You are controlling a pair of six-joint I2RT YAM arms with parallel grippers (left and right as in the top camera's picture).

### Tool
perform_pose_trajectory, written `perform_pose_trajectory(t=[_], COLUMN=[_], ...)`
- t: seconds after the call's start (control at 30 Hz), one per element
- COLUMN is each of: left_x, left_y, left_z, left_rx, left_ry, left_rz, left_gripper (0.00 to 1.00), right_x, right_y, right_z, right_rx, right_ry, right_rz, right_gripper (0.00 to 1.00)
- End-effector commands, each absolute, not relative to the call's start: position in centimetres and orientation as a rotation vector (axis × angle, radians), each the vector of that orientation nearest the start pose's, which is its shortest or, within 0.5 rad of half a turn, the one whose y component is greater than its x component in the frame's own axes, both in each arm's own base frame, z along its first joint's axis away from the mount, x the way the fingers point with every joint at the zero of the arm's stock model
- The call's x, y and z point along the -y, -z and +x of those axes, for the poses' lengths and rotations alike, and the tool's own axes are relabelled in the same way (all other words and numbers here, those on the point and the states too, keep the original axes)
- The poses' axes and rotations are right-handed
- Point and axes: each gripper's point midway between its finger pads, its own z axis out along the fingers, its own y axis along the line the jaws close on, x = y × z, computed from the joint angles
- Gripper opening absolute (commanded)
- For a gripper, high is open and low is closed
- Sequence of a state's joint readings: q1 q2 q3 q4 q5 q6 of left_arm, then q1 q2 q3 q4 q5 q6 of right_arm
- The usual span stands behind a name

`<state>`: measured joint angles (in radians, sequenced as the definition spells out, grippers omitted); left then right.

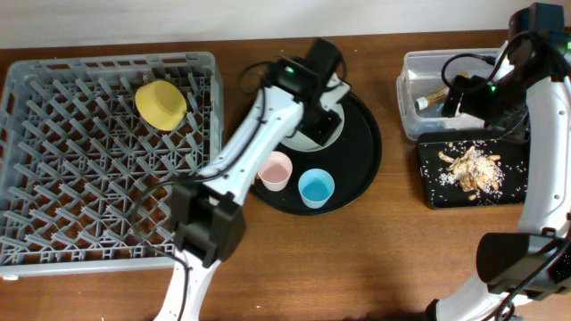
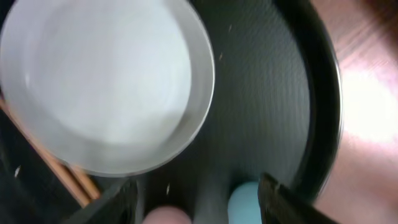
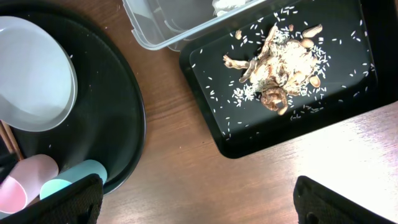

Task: Sort waste into correct bins and load items into the dishwasher rack
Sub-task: 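Reach left gripper to the white plate edge and grasp it, then carry white plate with left gripper and stand it upright in rack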

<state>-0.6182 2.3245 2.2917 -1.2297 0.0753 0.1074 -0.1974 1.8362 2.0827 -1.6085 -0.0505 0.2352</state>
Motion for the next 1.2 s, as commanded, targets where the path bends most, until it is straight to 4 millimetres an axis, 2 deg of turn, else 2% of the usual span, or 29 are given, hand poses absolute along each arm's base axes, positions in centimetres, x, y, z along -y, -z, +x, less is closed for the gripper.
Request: perform_pose_trajectory(t=[0.0, 0.1, 0.2, 0.4, 0.5, 0.57, 0.6, 0.73, 0.8, 0.93, 1.0, 1.13, 1.17], left_x=[33.0, 35.3, 36.1, 36.4, 36.4, 36.3, 36.3, 36.3, 36.3, 36.4, 36.5, 36.6, 36.5], left_y=[-9.6, -7.0, -4.9, -1.6, 0.6, 1.1, 1.0, 1.0, 1.0, 0.7, -0.4, -4.2, -5.7], left_z=[42.5, 42.8, 42.8, 43.0, 43.2, 43.3, 43.3, 43.3, 43.3, 43.5, 43.6, 43.9, 44.0], left_rx=[-2.626, -2.562, -2.554, -2.576, -2.591, -2.596, -2.595, -2.594, -2.592, -2.586, -2.579, -2.558, -2.549], left_ry=[0.104, 0.082, 0.074, 0.064, 0.042, 0.032, 0.029, 0.03, 0.031, 0.034, 0.038, 0.048, 0.052], left_rz=[1.063, 1.165, 1.203, 1.217, 1.221, 1.222, 1.221, 1.221, 1.22, 1.217, 1.213, 1.197, 1.19], left_gripper=[0.61, 0.61, 0.61, 0.59, 0.53, 0.45, 0.41, 0.11, 0.01, 0.01, 0.01, 0.0, 0.0], right_x=[6.2, 6.2, 6.2, 6.2, 6.2, 6.3, 6.3, 6.3, 6.3, 6.3, 6.3, 6.3, 6.3], right_y=[-24.3, -24.3, -24.3, -24.3, -24.3, -24.3, -24.3, -24.3, -24.3, -24.3, -24.3, -24.3, -24.3], right_z=[35.8, 35.8, 35.7, 35.7, 35.7, 35.7, 35.7, 35.7, 35.7, 35.7, 35.7, 35.7, 35.7], right_rx=[-2.875, -2.882, -2.884, -2.885, -2.886, -2.886, -2.886, -2.886, -2.886, -2.886, -2.886, -2.886, -2.885], right_ry=[-0.086, -0.078, -0.078, -0.078, -0.075, -0.072, -0.072, -0.072, -0.072, -0.072, -0.072, -0.071, -0.071], right_rz=[0.627, 0.594, 0.595, 0.591, 0.591, 0.591, 0.591, 0.591, 0.591, 0.591, 0.592, 0.592, 0.592], right_gripper=[0.98, 0.98, 0.98, 0.98, 0.98, 0.98, 0.98, 0.99, 0.98, 0.98, 0.98, 0.98, 0.98])
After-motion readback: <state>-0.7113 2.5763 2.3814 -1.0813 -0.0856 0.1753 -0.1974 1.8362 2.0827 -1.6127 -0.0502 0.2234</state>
